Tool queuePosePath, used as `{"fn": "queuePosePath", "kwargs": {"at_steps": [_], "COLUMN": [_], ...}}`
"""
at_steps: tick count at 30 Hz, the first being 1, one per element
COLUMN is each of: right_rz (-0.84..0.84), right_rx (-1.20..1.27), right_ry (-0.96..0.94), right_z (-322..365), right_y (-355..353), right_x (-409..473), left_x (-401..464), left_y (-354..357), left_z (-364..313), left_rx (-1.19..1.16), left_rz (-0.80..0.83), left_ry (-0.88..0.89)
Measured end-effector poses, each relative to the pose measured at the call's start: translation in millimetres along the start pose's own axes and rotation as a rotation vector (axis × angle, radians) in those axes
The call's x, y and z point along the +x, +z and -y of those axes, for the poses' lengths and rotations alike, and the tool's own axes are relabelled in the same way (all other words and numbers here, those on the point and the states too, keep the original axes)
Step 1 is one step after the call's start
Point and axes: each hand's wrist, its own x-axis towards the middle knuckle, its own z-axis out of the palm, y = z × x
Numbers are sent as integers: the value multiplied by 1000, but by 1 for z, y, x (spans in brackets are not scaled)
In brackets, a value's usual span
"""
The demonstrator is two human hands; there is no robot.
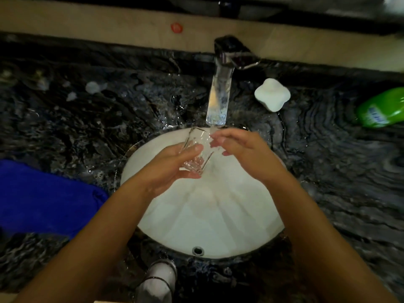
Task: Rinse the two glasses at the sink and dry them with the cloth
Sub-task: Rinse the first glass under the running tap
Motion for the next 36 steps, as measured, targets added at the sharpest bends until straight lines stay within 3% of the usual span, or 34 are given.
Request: {"fn": "queuePosePath", "kwargs": {"at_steps": [6,11,15,18,22,27,33,36], "right_rz": [-22,-212,-61,23,15,-37,54,144], "right_rx": [-48,-40,-92,-166,-189,-244,-208,-140], "right_ry": [-52,-34,-71,-120,-148,-240,-269,-240], "right_z": [17,8,9,13,18,35,55,62], "right_y": [-4,7,23,43,50,53,58,58], "right_x": [-3,-5,-20,-34,-41,-42,-39,-38], "left_x": [-20,-30,-35,-39,-46,-57,-83,-99], "left_y": [11,5,-3,-11,-10,-18,-23,-26], "left_z": [-5,6,16,19,18,15,6,5], "left_rx": [25,86,51,155,351,434,409,370], "left_rz": [51,75,52,5,-50,-147,-65,-54], "left_ry": [34,52,83,92,181,294,415,358]}}
